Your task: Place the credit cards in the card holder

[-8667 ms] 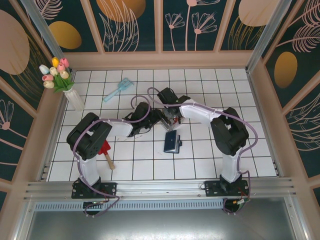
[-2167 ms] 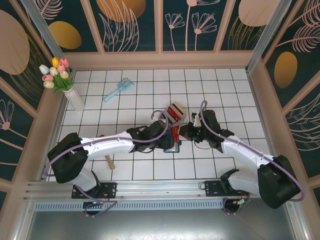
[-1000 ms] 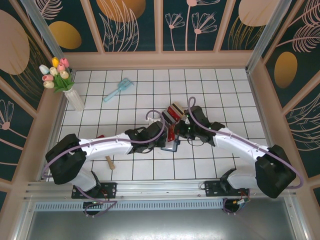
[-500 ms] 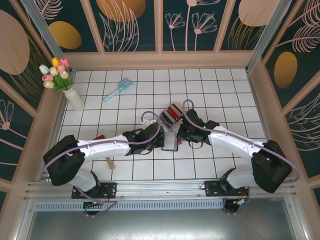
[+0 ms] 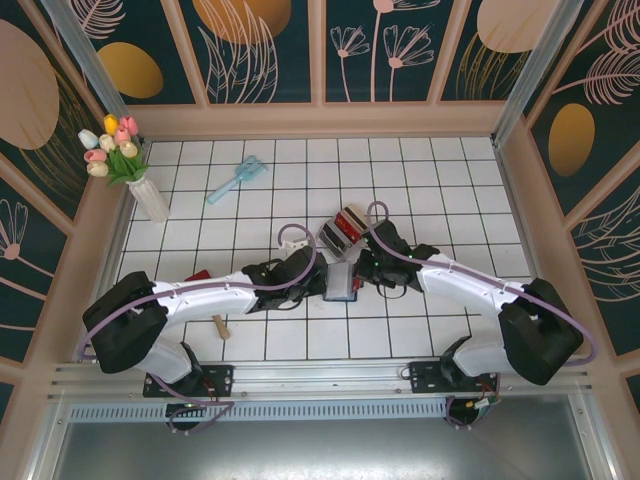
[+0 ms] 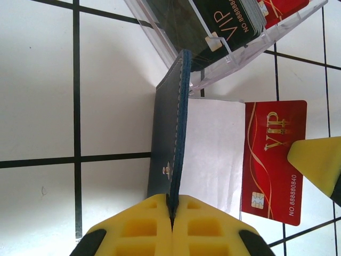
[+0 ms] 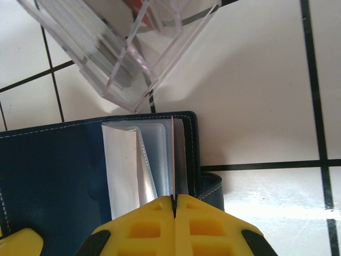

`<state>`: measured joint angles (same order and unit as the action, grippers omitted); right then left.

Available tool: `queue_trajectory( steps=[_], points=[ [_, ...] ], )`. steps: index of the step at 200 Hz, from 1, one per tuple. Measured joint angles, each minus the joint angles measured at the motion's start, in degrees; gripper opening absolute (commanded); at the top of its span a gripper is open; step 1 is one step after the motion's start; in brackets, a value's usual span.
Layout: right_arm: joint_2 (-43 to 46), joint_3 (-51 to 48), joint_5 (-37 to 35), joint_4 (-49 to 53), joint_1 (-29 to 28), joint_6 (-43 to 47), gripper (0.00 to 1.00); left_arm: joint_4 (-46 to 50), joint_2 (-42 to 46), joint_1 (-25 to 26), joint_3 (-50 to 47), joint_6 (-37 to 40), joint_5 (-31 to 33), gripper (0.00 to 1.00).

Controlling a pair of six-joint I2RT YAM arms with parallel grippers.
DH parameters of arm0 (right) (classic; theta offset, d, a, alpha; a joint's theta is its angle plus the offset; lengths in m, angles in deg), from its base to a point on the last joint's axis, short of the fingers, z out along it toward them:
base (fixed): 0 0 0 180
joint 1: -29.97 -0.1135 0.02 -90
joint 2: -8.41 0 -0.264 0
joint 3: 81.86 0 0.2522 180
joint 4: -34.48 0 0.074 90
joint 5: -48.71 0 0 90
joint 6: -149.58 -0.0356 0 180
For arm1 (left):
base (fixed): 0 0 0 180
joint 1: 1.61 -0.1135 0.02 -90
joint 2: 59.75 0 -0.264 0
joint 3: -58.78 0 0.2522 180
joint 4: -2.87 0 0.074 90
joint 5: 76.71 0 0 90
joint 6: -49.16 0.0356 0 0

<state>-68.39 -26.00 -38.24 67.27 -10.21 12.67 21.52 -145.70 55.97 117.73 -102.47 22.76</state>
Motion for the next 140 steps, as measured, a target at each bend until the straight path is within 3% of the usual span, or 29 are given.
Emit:
queue_trajectory(
  steps=[39, 140],
  points=[
    [0.00, -1.07, 0.52, -1.36, 0.37, 0.26, 0.00, -2.60, 0.39, -0.98, -2.03, -0.44, -0.87, 0.00],
    [0.96, -2.71, 9.90, -12.39, 0.87, 0.50, 0.00, -11.21, 0.72, -3.58, -8.44, -1.70, -8.24, 0.00]
  ],
)
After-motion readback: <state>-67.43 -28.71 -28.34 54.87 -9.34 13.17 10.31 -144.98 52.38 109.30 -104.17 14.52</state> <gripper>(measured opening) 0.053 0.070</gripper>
